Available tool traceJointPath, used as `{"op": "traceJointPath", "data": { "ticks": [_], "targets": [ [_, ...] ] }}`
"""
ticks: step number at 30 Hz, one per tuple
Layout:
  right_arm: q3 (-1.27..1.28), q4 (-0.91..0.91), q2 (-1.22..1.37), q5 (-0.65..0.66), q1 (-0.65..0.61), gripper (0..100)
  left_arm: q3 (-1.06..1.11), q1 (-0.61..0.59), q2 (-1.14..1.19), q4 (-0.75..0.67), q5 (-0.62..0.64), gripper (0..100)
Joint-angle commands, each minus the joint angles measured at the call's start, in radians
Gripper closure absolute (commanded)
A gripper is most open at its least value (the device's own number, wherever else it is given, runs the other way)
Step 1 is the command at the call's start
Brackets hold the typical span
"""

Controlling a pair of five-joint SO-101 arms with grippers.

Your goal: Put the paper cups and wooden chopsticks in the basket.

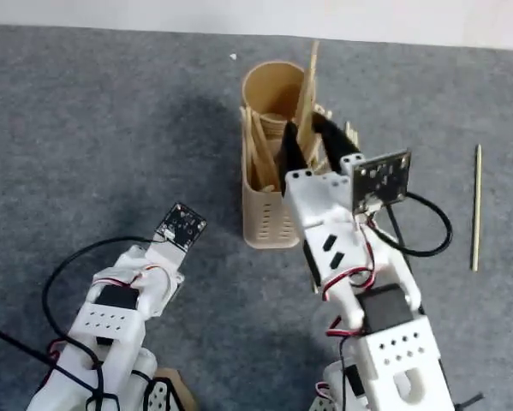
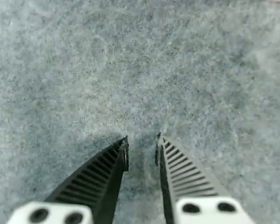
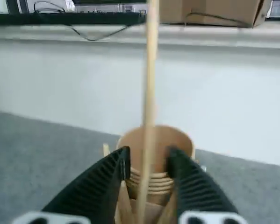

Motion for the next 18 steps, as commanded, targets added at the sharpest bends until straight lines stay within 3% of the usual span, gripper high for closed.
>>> {"op": "traceJointPath", "data": {
  "ticks": [1,7,12,18],
  "targets": [
    [-0.193,0.176,-0.007,0.014,0.039,78.9,-0.002,0.010,-0.012,-0.011,-0.009,87],
    [-0.558,0.535,0.194,0.087,0.223,78.9,-0.002,0.010,-0.012,-0.011,-0.009,87],
    [-0.848,0.800,0.519,0.118,0.424,78.9,-0.002,0.012,-0.012,-0.011,-0.009,87],
    [-0.972,0.891,0.935,0.161,0.486,78.9,-0.002,0.012,-0.012,-0.011,-0.009,87]
  ]
}}
